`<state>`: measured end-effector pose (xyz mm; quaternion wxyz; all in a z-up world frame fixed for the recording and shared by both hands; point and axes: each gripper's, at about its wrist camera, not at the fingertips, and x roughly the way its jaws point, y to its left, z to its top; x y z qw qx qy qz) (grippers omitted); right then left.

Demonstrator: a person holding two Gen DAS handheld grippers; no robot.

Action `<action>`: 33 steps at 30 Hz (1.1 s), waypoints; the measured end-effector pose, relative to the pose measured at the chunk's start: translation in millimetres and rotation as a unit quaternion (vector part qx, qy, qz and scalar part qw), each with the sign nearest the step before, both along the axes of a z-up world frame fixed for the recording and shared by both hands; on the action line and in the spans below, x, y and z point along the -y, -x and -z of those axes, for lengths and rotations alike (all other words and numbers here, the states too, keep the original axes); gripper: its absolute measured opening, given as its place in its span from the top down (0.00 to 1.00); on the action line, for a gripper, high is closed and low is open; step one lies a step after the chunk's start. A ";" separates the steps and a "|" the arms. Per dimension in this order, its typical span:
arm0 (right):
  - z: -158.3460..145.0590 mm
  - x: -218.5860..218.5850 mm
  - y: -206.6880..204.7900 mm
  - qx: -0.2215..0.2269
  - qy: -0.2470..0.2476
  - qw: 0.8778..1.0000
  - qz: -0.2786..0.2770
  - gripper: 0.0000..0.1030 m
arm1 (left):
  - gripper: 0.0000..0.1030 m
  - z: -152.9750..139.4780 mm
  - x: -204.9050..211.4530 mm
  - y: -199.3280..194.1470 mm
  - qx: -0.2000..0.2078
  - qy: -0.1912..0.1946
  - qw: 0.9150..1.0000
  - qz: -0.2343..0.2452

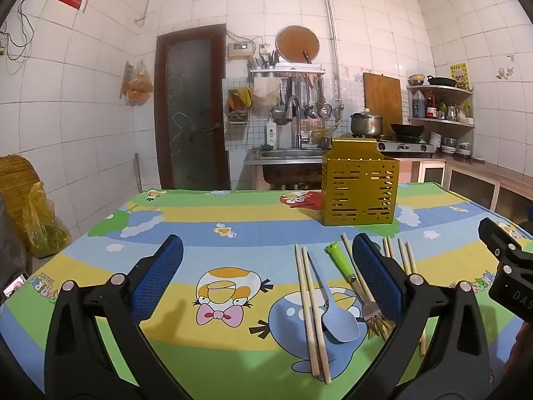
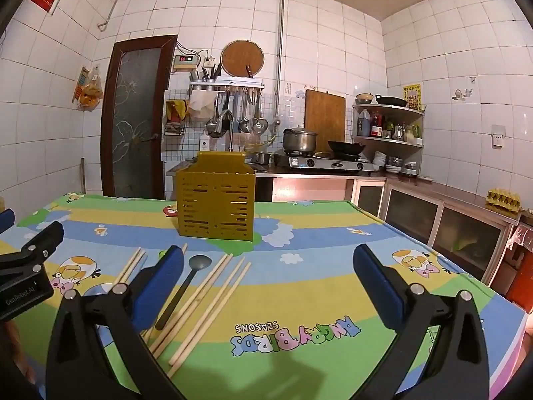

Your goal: Organize utensils

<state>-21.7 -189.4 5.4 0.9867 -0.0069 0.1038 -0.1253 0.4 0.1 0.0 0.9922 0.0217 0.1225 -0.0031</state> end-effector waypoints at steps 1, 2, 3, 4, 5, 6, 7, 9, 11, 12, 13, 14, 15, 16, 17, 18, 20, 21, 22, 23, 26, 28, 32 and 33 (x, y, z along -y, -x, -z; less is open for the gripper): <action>-0.2 -0.1 -0.3 0.000 0.000 1.000 0.000 0.04 | 0.05 0.0 0.0 0.1 0.001 0.001 1.000 0.000; -0.4 -0.3 -0.6 -0.001 0.000 1.000 0.001 0.04 | 0.05 0.0 0.0 0.1 0.001 0.000 1.000 0.000; 2.1 1.6 -0.9 0.001 0.000 1.000 0.000 0.04 | 0.05 0.0 0.1 0.2 0.001 0.000 1.000 -0.001; 2.0 1.5 -0.9 0.000 0.000 1.000 0.000 0.04 | 0.05 0.0 0.3 0.4 0.001 0.000 1.000 -0.001; 1.9 1.4 -0.8 0.000 0.000 1.000 0.000 0.04 | 0.05 0.0 -0.2 0.0 0.000 0.002 1.000 0.000; 1.7 1.4 -0.5 0.001 0.000 1.000 0.000 0.04 | 0.05 0.0 0.0 -0.1 0.000 0.001 1.000 0.000; 1.6 1.5 -0.3 0.002 0.000 1.000 0.000 0.04 | 0.05 0.0 0.3 -0.2 0.000 0.001 1.000 0.000; 1.3 1.6 0.0 0.002 0.000 1.000 0.001 0.04 | 0.05 0.0 0.7 -0.4 0.001 0.000 1.000 0.002; 1.2 1.9 -0.2 0.002 0.000 1.000 0.001 0.04 | 0.05 -0.2 -0.5 0.5 0.002 0.003 1.000 0.001; 1.2 2.0 -0.5 0.002 0.000 1.000 0.001 0.04 | 0.05 -0.3 -0.6 0.6 0.003 0.003 1.000 0.001; 2.2 2.4 -1.0 0.002 -0.001 1.000 0.001 0.04 | 0.05 -0.6 -0.7 0.6 0.003 0.003 1.000 0.001; 2.5 2.0 -0.4 0.003 0.000 1.000 0.001 0.04 | 0.05 -0.7 -0.6 0.6 0.004 0.002 1.000 0.000; 2.4 2.0 -0.3 0.003 0.000 1.000 0.001 0.04 | 0.05 -0.7 -0.5 0.4 0.004 0.002 1.000 0.000; 2.4 1.9 -0.2 0.003 0.001 1.000 0.001 0.04 | 0.05 -2.0 0.9 1.6 0.004 0.003 1.000 0.001; 1.9 2.4 -0.2 0.003 0.001 1.000 0.002 0.04 | 0.05 -3.3 2.2 2.7 0.004 0.003 1.000 0.000; 1.9 2.4 -0.3 0.003 0.002 1.000 0.002 0.04 | 0.05 -3.5 2.4 2.8 0.005 0.003 1.000 0.000; 1.8 2.8 -0.5 0.003 0.003 1.000 0.002 0.04 | 0.05 -3.5 1.8 3.1 0.005 0.004 1.000 0.000; 1.4 3.7 -0.4 0.003 0.003 1.000 0.003 0.04 | 0.05 -3.2 1.3 3.0 0.005 0.004 1.000 0.000; 1.7 3.3 -0.3 0.003 0.002 1.000 0.002 0.04 | 0.05 -3.4 1.4 3.1 0.006 0.004 1.000 0.001; 1.6 3.7 -0.5 0.002 0.003 1.000 0.002 0.04 | 0.05 -6.2 1.9 5.0 0.006 0.004 1.000 0.001; 1.0 3.2 0.4 0.001 0.003 1.000 0.003 0.04 | 0.05 -11.6 0.4 6.8 0.008 0.004 1.000 0.001; 0.0 4.9 1.0 0.001 0.003 1.000 0.003 0.04 | 0.05 -10.4 -0.7 6.0 0.011 0.007 1.000 0.003; 0.5 4.1 0.6 0.001 0.005 1.000 0.003 0.04 | 0.05 -11.1 -0.4 6.3 0.012 0.006 1.000 0.003; 0.5 4.2 0.5 0.001 0.005 1.000 0.003 0.04 | 0.05 -11.0 -0.5 6.4 0.012 0.007 1.000 0.003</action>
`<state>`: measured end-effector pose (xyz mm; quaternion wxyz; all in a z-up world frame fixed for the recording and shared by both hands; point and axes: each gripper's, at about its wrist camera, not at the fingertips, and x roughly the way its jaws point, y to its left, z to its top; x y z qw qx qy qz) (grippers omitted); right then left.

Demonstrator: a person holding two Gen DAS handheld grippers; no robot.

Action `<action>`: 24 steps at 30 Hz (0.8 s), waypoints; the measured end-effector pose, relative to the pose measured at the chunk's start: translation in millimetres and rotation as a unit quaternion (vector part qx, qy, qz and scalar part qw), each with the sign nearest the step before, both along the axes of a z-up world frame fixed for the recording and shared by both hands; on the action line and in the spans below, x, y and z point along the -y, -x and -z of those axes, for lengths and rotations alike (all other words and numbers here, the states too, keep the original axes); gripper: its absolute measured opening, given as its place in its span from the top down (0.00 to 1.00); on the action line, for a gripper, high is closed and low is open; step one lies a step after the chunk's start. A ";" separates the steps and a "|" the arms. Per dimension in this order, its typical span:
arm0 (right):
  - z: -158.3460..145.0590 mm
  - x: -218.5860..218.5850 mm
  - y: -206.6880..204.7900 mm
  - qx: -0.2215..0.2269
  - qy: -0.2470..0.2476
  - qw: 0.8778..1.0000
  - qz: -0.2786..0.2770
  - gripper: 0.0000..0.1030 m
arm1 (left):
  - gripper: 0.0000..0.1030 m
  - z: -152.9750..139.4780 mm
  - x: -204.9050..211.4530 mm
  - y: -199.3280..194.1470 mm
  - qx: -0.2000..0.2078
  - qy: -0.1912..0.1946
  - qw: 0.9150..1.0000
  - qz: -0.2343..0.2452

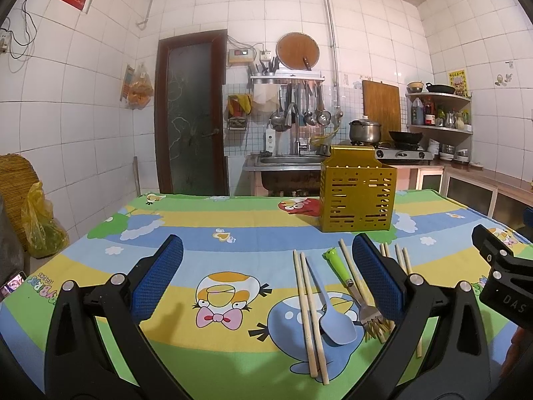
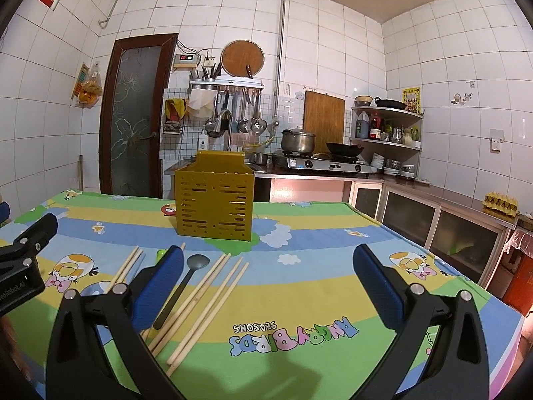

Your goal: Organize utensils

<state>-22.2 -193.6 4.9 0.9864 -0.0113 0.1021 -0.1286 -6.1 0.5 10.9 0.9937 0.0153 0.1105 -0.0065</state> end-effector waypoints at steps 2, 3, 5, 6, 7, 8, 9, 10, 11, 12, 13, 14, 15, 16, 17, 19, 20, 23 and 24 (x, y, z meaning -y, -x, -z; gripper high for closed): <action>0.0 -0.3 0.1 0.000 0.000 1.000 0.000 0.04 | 0.05 -0.3 0.1 0.0 0.000 0.000 1.000 0.000; 0.0 -1.0 0.1 0.000 0.000 1.000 0.000 0.04 | 0.05 0.0 0.1 0.1 0.000 0.000 1.000 0.000; -0.1 -0.6 0.0 0.000 0.000 1.000 0.000 0.04 | 0.05 -0.1 0.1 0.2 0.000 0.000 1.000 0.000; -0.1 -0.5 0.0 -0.001 0.000 1.000 0.000 0.04 | 0.05 0.4 0.1 0.2 0.000 0.000 1.000 0.000; 0.2 -0.7 0.2 0.000 0.000 1.000 0.000 0.04 | 0.05 0.2 0.2 0.2 0.000 0.000 1.000 0.000; 0.4 -1.0 0.1 0.000 0.000 1.000 0.000 0.04 | 0.05 0.4 0.2 0.2 0.001 0.000 1.000 0.000; 0.6 -1.5 -0.1 0.000 0.001 1.000 0.000 0.04 | 0.05 0.6 0.1 0.2 0.001 0.000 1.000 0.000; 0.3 -1.4 0.0 0.000 0.001 1.000 0.000 0.04 | 0.05 0.6 0.1 0.2 0.001 0.000 1.000 0.000; -0.2 -1.2 0.2 0.000 0.001 1.000 0.000 0.04 | 0.05 0.5 0.0 0.3 0.001 0.000 1.000 0.000; -1.2 -1.0 0.8 0.000 0.002 1.000 0.000 0.04 | 0.05 0.6 0.1 0.2 0.001 0.000 1.000 0.000; -1.0 -1.5 1.0 0.000 0.002 1.000 0.000 0.04 | 0.05 0.5 0.0 0.3 0.001 0.000 1.000 0.000; -0.9 -1.6 1.0 0.001 0.002 1.000 0.000 0.04 | 0.05 0.4 0.0 0.3 0.001 0.000 1.000 0.000; -1.2 -1.0 1.1 0.001 0.002 1.000 0.000 0.04 | 0.05 0.5 0.0 0.3 0.001 0.000 1.000 0.000; -1.2 -1.4 1.1 0.000 0.002 1.000 0.000 0.04 | 0.05 0.6 0.0 0.3 0.001 0.000 1.000 0.000; -1.3 -1.2 1.1 0.000 0.002 1.000 0.000 0.04 | 0.05 0.4 0.0 0.4 0.001 0.000 1.000 0.000; -1.2 -1.6 1.1 0.000 0.002 1.000 0.000 0.04 | 0.05 0.6 0.1 0.4 0.001 0.001 1.000 0.000; -1.3 -1.3 1.1 0.000 0.001 1.000 0.000 0.04 | 0.05 0.5 0.1 0.4 0.001 0.001 1.000 0.000; -0.8 -1.9 1.1 0.000 0.002 1.000 0.000 0.04 | 0.05 0.6 0.0 0.5 0.001 0.001 1.000 0.000; -1.0 -1.4 1.1 0.000 0.001 1.000 0.000 0.04 | 0.05 0.5 0.0 0.4 0.001 0.000 1.000 0.000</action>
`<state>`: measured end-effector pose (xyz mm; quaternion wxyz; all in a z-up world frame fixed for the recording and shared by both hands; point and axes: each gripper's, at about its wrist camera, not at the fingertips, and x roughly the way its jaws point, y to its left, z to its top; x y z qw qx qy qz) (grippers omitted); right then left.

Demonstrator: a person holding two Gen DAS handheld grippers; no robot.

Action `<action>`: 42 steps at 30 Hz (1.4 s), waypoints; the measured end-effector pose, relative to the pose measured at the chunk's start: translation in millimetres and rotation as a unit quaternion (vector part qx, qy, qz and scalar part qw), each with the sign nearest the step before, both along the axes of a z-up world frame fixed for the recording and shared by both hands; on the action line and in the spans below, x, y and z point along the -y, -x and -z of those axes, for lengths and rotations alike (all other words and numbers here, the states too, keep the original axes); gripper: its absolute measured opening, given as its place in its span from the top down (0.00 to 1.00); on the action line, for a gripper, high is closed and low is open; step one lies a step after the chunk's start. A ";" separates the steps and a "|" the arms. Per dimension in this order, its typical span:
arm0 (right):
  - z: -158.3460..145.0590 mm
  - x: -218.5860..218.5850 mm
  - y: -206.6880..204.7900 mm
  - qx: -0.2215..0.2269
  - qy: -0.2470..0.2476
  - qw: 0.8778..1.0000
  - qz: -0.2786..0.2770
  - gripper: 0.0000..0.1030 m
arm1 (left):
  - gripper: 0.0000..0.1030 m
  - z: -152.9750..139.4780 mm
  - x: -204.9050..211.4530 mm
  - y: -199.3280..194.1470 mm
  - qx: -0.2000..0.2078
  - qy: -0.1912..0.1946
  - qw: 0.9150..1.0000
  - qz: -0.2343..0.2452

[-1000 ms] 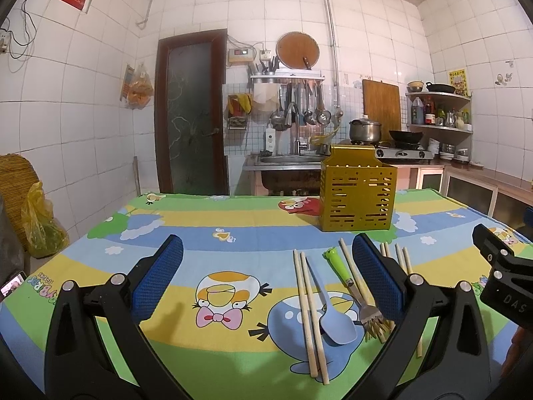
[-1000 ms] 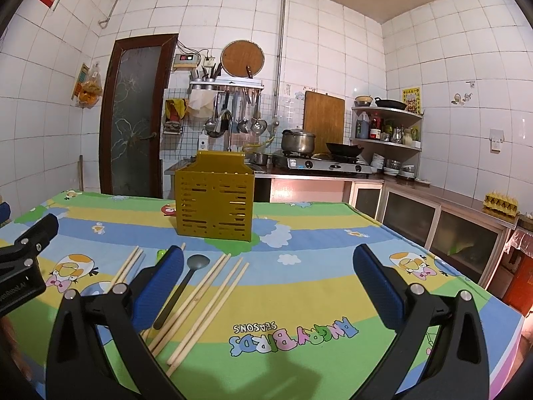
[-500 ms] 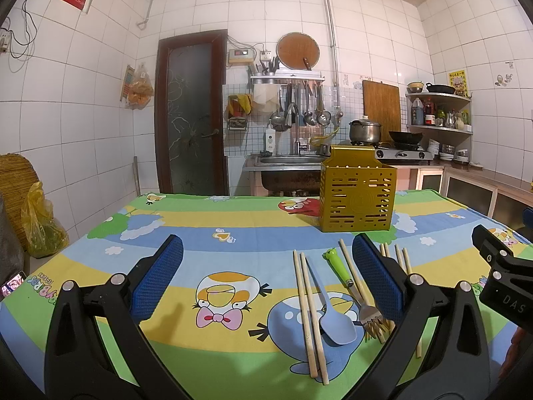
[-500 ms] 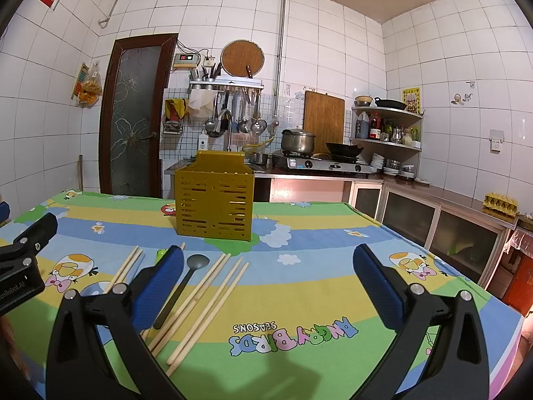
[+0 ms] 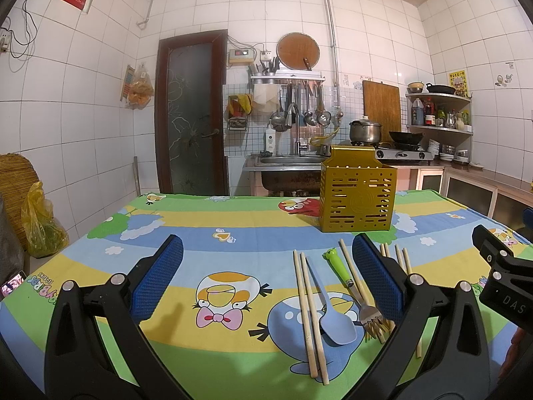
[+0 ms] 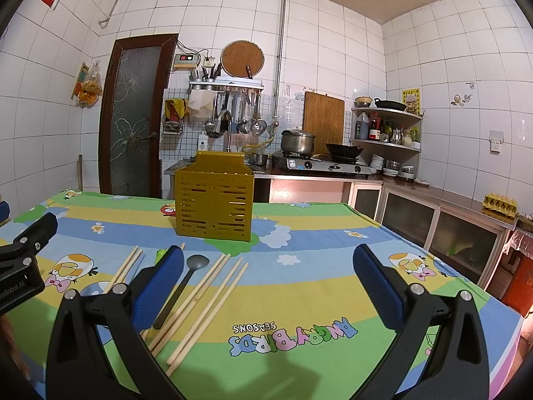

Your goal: Organize utensils

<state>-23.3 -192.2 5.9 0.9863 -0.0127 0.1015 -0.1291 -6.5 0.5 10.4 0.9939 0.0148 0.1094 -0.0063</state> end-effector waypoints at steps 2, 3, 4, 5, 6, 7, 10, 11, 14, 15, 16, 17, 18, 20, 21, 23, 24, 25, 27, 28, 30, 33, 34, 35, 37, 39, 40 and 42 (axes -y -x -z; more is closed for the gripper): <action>0.4 -0.6 0.0 0.000 0.001 1.000 0.000 0.04 | 0.05 -0.2 0.0 0.1 0.000 0.000 1.000 0.000; 0.4 -0.6 -0.1 0.000 0.001 1.000 0.000 0.04 | 0.05 -0.1 0.0 0.1 0.000 0.000 1.000 0.000; 0.3 -0.5 -0.1 0.000 0.001 1.000 0.000 0.04 | 0.05 -0.2 0.0 0.1 0.000 0.000 1.000 0.000; 0.2 -0.3 0.0 0.000 0.001 1.000 0.000 0.04 | 0.05 0.0 0.0 0.1 0.000 0.000 1.000 0.000; 0.2 -0.2 -0.1 0.000 0.001 1.000 0.000 0.04 | 0.05 0.0 0.0 0.1 0.000 0.000 1.000 0.000; 0.3 -0.5 -0.1 0.000 0.001 1.000 0.000 0.04 | 0.05 0.0 0.1 0.2 0.000 0.000 1.000 0.000; 0.4 -0.4 0.0 0.000 0.001 1.000 0.000 0.04 | 0.05 -0.2 0.1 0.2 0.000 0.000 1.000 0.000; 0.8 -0.8 -0.2 0.000 0.001 1.000 0.000 0.04 | 0.05 0.3 0.2 0.1 0.000 0.000 1.000 0.000; 0.8 -0.8 -0.3 0.000 0.001 1.000 0.000 0.04 | 0.05 -1.1 -0.4 0.4 0.000 0.000 1.000 0.000; 0.9 -0.8 -0.3 0.000 0.001 1.000 0.000 0.04 | 0.05 -1.7 -0.6 0.5 0.000 0.000 1.000 0.000; 0.7 -0.6 -0.1 0.000 0.001 1.000 0.000 0.04 | 0.05 -1.2 -0.5 0.4 0.000 0.000 1.000 0.000; 0.9 -0.8 -0.2 0.000 0.001 1.000 0.000 0.04 | 0.05 -1.3 -0.5 0.5 -0.001 0.000 1.000 0.000; 1.1 -1.0 -0.4 0.000 0.001 1.000 0.000 0.04 | 0.05 -1.7 -1.0 0.7 -0.001 -0.001 1.000 0.000; 1.4 -1.0 -0.5 0.000 0.001 1.000 0.000 0.04 | 0.05 -2.8 -2.2 1.7 -0.001 -0.001 1.000 0.000; 1.2 -0.7 -0.6 -0.001 0.001 1.000 -0.001 0.04 | 0.05 -2.7 -2.2 1.7 -0.001 -0.001 1.000 0.000; 2.2 0.7 -1.7 -0.003 -0.001 1.000 -0.001 0.04 | 0.05 -2.9 -2.3 1.7 -0.001 -0.001 1.000 -0.001; 3.1 1.5 -2.6 -0.004 -0.002 1.000 -0.001 0.04 | 0.05 -2.6 -2.4 1.6 -0.001 -0.001 1.000 -0.001; 3.2 2.6 -2.8 -0.005 -0.003 1.000 -0.001 0.04 | 0.05 -2.8 -2.7 1.7 -0.002 -0.001 1.000 -0.002; 3.2 3.8 -3.1 -0.006 -0.006 1.000 -0.001 0.04 | 0.05 -2.5 -2.5 0.3 -0.002 -0.001 1.000 -0.002; 3.2 4.6 -3.2 -0.006 -0.006 1.000 -0.001 0.04 | 0.05 -2.7 -2.6 0.3 -0.002 -0.001 1.000 -0.002; 3.4 4.6 -3.9 -0.006 -0.007 1.000 -0.001 0.04 | 0.05 -3.2 -2.8 0.5 -0.001 -0.002 1.000 -0.002; 4.2 5.0 -4.9 -0.008 -0.007 1.000 -0.001 0.04 | 0.05 -2.8 -3.0 -0.5 0.002 -0.006 1.000 -0.002; 5.0 5.0 -6.1 -0.009 -0.008 1.000 -0.001 0.04 | 0.05 -2.6 -2.6 -0.5 0.003 -0.008 1.000 -0.002; 5.2 5.5 -6.7 -0.009 -0.010 1.000 -0.002 0.04 | 0.05 0.0 -2.5 -0.5 0.003 -0.010 1.000 -0.002; 5.6 7.2 -7.4 -0.011 -0.014 1.000 -0.002 0.04 | 0.05 0.8 -1.5 -0.2 0.003 -0.012 1.000 -0.002; 6.1 8.9 -8.8 -0.014 -0.019 1.000 -0.002 0.04 | 0.05 1.0 0.1 -0.6 0.001 -0.014 1.000 -0.002; 6.9 9.3 -10.6 -0.015 -0.020 1.000 -0.002 0.04 | 0.05 1.2 1.2 -1.8 -0.001 -0.014 1.000 -0.001; 7.1 10.2 -11.6 -0.017 -0.024 1.000 -0.002 0.04 | 0.05 1.3 2.4 -3.2 -0.005 -0.016 1.000 -0.001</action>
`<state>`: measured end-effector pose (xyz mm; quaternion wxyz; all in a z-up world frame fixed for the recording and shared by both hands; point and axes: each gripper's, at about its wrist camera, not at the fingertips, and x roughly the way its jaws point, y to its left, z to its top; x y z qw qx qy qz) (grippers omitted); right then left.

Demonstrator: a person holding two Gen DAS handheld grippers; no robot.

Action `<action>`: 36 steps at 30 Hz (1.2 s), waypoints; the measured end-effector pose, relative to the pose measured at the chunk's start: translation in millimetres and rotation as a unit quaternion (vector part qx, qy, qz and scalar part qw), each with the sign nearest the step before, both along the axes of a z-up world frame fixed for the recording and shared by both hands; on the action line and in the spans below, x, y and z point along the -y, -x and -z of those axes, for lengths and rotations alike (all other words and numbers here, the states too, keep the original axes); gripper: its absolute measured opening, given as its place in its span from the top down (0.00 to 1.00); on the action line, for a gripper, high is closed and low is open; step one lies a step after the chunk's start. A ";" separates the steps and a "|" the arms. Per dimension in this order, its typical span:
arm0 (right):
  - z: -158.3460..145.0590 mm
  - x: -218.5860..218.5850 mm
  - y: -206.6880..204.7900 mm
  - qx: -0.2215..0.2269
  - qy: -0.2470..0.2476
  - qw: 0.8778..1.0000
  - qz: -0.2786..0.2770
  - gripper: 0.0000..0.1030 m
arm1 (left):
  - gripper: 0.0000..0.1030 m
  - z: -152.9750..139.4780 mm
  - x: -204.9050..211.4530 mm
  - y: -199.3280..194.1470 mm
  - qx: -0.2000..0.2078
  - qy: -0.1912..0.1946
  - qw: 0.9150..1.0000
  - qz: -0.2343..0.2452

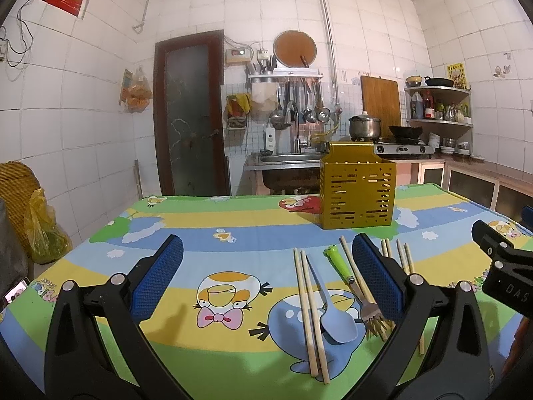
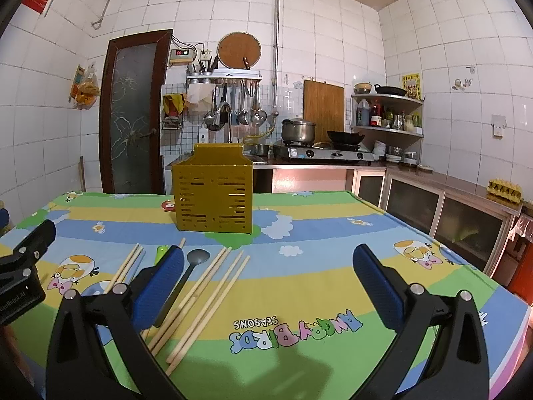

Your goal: Organize utensils

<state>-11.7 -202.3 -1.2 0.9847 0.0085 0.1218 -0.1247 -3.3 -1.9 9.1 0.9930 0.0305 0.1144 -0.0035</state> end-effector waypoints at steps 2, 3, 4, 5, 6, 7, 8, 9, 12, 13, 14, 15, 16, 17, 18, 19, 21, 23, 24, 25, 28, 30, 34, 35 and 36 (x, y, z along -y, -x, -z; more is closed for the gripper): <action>0.5 0.8 -1.7 -0.003 -0.003 1.000 0.000 0.04 | 0.05 -0.1 0.8 -1.3 -0.001 -0.003 1.000 0.000; 1.0 0.6 -2.5 -0.005 -0.004 1.000 0.000 0.04 | 0.05 0.5 2.1 -0.7 0.000 -0.004 1.000 0.000; 1.1 1.0 -2.3 -0.005 -0.004 1.000 0.000 0.04 | 0.05 1.0 3.8 0.3 0.001 -0.007 1.000 0.000; 1.4 0.8 -3.0 -0.007 -0.005 1.000 0.000 0.04 | 0.05 1.2 4.7 0.3 0.001 -0.009 1.000 0.002; 1.7 0.6 -3.7 -0.008 -0.005 1.000 0.000 0.04 | 0.05 1.8 6.1 0.9 0.000 -0.011 1.000 0.005; 2.2 0.1 -4.7 -0.011 -0.005 1.000 0.000 0.04 | 0.05 2.3 7.4 0.4 -0.002 -0.014 1.000 0.009; 2.6 -0.2 -5.8 -0.013 -0.006 1.000 0.000 0.04 | 0.05 2.9 8.6 -0.2 -0.003 -0.017 1.000 0.012; 2.4 -0.9 -6.7 -0.015 -0.006 1.000 0.001 0.04 | 0.05 3.4 9.9 -0.9 -0.006 -0.020 1.000 0.014; 2.7 -1.8 -8.0 -0.020 -0.005 1.000 0.003 0.04 | 0.05 5.1 14.4 -3.2 -0.013 -0.027 0.999 0.017; 3.1 -1.9 -9.6 -0.025 -0.007 1.000 0.004 0.04 | 0.05 6.2 16.0 -4.1 -0.018 -0.028 0.999 0.020; 3.6 -1.5 -11.2 -0.030 -0.009 1.000 0.004 0.04 | 0.05 7.0 17.1 -7.1 -0.026 -0.030 0.999 0.023; 4.2 0.6 -13.5 -0.038 -0.014 0.999 0.003 0.04 | 0.05 6.9 18.0 -10.4 -0.034 -0.032 0.999 0.025; 4.8 2.0 -15.9 -0.044 -0.018 0.999 0.002 0.04 | 0.05 6.9 19.1 -14.8 -0.046 -0.034 0.998 0.029; 5.5 3.6 -20.5 -0.055 -0.024 0.998 0.000 0.04 | 0.05 6.4 19.9 -20.0 -0.058 -0.036 0.997 0.032; 6.0 5.2 -22.8 -0.061 -0.027 0.998 -0.001 0.04 | 0.05 5.7 20.2 -24.6 -0.065 -0.038 0.997 0.033; 6.3 8.1 -29.1 -0.072 -0.036 0.997 0.000 0.04 | 0.05 4.6 20.2 -31.0 -0.074 -0.039 0.996 0.034; 4.8 12.3 -41.2 -0.089 -0.046 0.995 0.003 0.04 | 0.05 1.9 19.2 -44.1 -0.089 -0.038 0.995 0.036; 1.9 15.8 -54.7 -0.104 -0.049 0.993 0.013 0.04 | 0.05 -0.6 16.0 -62.1 -0.107 -0.029 0.993 0.042; 2.3 17.3 -58.5 -0.109 -0.050 0.993 0.016 0.04 | 0.05 -1.4 15.0 -71.2 -0.115 -0.025 0.992 0.043; 1.0 19.1 -67.2 -0.118 -0.051 0.991 0.022 0.04 | 0.05 -1.5 13.2 -84.2 -0.129 -0.019 0.990 0.045; 2.8 20.3 -90.8 -0.142 -0.057 0.988 0.033 0.04 | 0.05 3.1 8.5 -113.1 -0.165 -0.005 0.985 0.047; 8.7 20.6 -105.5 -0.166 -0.059 0.984 0.038 0.04 | 0.05 9.7 5.3 -130.2 -0.188 -0.003 0.981 0.046; 26.3 26.3 -129.9 -0.210 -0.077 0.974 0.047 0.04 | 0.05 31.8 -0.9 -165.6 -0.250 -0.005 0.967 0.044; 30.9 29.1 -135.2 -0.218 -0.082 0.971 0.051 0.04 | 0.05 38.4 -2.2 -173.8 -0.265 -0.002 0.963 0.042; 35.4 31.1 -140.1 -0.225 -0.086 0.969 0.054 0.04 | 0.05 43.1 -3.6 -179.0 -0.275 0.001 0.960 0.041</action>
